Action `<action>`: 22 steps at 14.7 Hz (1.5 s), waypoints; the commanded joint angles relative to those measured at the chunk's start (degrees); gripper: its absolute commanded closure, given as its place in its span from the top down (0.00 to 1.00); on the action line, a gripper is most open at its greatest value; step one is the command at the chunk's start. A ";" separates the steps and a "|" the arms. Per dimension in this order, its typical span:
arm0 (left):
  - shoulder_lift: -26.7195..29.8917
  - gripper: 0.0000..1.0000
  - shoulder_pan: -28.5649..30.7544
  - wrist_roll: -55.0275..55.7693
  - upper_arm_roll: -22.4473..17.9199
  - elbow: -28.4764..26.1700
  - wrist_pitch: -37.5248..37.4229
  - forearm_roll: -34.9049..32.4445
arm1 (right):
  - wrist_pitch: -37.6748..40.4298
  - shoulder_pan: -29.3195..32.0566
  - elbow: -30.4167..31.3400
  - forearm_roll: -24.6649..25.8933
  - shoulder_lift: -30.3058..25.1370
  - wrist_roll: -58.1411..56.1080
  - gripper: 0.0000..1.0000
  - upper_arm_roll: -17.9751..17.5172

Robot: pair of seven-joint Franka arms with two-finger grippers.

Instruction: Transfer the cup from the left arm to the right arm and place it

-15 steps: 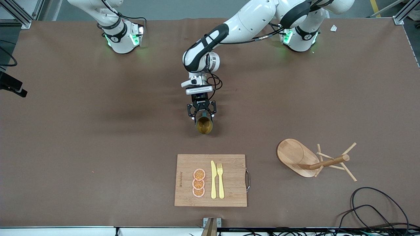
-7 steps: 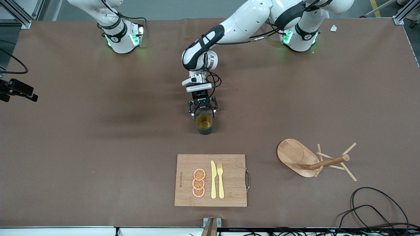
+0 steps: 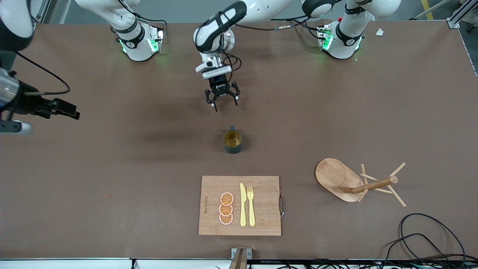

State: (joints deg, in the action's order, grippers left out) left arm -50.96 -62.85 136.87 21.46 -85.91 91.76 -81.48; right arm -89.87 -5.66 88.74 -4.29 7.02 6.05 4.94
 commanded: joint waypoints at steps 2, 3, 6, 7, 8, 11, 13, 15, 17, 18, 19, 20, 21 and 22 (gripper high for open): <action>11.03 1.00 0.62 -8.27 1.56 -1.45 -2.03 11.32 | -0.82 -2.94 -0.50 -1.86 2.64 6.68 1.00 0.25; 13.84 1.00 1.15 -9.33 1.65 -1.45 -1.94 14.39 | -1.26 -4.00 -0.50 -2.73 3.52 8.78 1.00 0.25; 22.54 1.00 4.30 -11.70 1.65 -2.77 -1.68 23.97 | -4.68 -6.55 0.99 -3.97 6.50 13.28 1.00 0.25; 25.62 1.00 5.88 -15.20 1.65 -2.68 -1.41 27.57 | -5.65 -7.60 1.60 -4.06 7.38 14.85 1.00 0.25; 28.17 1.00 7.81 -19.32 1.56 -2.42 -1.41 30.30 | -5.92 -9.44 1.70 -4.76 8.52 16.17 1.00 0.25; 35.12 1.00 16.15 -32.84 1.56 -1.72 -0.80 37.59 | -9.16 -13.22 1.70 -8.01 10.99 22.93 1.00 0.25; 38.20 1.00 21.26 -44.00 1.48 0.21 -0.80 42.17 | -12.59 -16.30 1.70 -8.01 12.57 28.29 1.00 0.25; 39.79 1.00 26.44 -53.15 1.30 2.84 -0.80 46.65 | -14.97 -19.55 1.70 -8.01 14.33 33.56 1.00 0.25; 40.50 1.00 32.32 -60.72 1.21 5.48 -0.80 51.57 | -17.52 -22.98 1.70 -8.10 15.65 39.80 1.00 0.25; 40.76 1.00 35.66 -64.50 1.21 5.92 -0.80 54.29 | -18.92 -24.38 1.61 -8.19 16.52 42.70 1.00 0.25; 41.11 1.00 39.35 -69.24 1.21 6.19 -0.80 56.67 | -20.93 -26.05 1.52 -8.36 17.66 45.69 1.00 0.25; 41.12 1.00 43.21 -74.85 1.21 7.06 -0.80 59.13 | -22.78 -26.94 1.52 -8.98 18.63 47.46 1.00 0.25; 41.29 1.00 47.17 -81.26 1.21 7.42 -0.88 61.85 | -25.06 -27.82 1.35 -11.33 19.95 49.13 1.00 0.25; 42.08 1.00 50.69 -86.46 1.12 7.34 -0.88 64.14 | -27.70 -29.04 0.91 -13.96 21.61 51.06 1.00 0.25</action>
State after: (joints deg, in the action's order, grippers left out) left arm -9.78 -18.28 59.55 22.09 -79.35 90.82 -21.84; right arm -113.91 -33.03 90.20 -14.02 26.10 53.74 4.58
